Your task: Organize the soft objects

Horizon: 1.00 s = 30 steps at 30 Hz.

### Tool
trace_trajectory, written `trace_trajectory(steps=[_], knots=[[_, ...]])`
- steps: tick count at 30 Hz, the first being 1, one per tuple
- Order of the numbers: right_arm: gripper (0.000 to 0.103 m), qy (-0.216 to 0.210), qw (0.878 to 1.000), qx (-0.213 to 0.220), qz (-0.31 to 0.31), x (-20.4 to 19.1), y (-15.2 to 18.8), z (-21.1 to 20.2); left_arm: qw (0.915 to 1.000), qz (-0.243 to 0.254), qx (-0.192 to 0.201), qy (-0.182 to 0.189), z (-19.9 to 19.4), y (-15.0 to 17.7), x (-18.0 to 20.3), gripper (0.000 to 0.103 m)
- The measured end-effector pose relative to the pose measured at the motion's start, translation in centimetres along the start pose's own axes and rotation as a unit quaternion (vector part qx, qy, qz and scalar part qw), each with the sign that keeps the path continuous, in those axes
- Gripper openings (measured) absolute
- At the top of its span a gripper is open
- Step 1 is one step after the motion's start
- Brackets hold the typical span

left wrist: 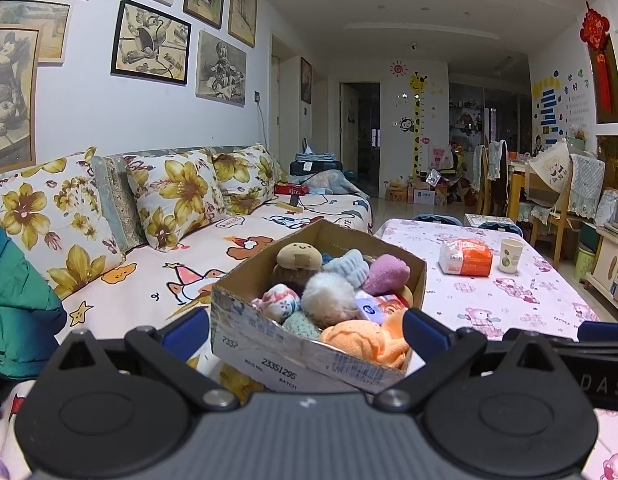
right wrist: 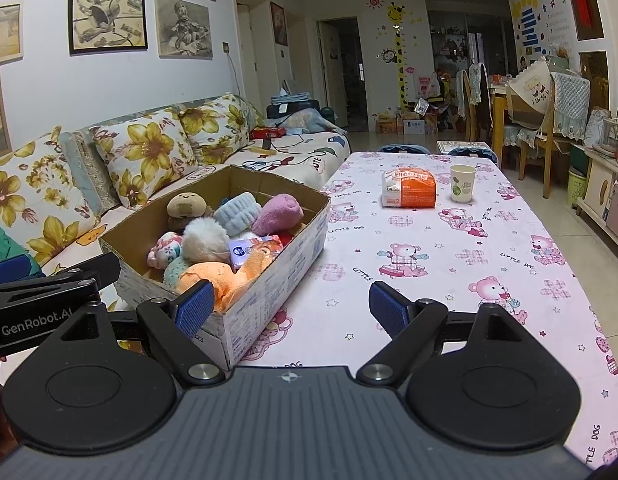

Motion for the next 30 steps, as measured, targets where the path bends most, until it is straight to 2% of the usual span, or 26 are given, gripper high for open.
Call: trace_trajectory(steps=[20,30], knots=[[0.103,0.000,1.000,-0.012,0.004,0.1,0.5,1.0,0.9999,0.006,-0.012,-0.004,1.3,0.7,0.5,0.102],[0.103,0.000,1.000,-0.017,0.024,2.0,0.7,1.8,0.9996,0.006,-0.023,0.013,2.7,0.7,2.5,0.102]])
Point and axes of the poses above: each gripper's, at about its wrist camera, not at the fingertips, and z roughly the way its jaws point, x to its right, y to its underside, the point moved 2 cm from there along z, roughly the way its jaws point, and after that the axes turned 8 degrees about -x, right-handed, at the moved point
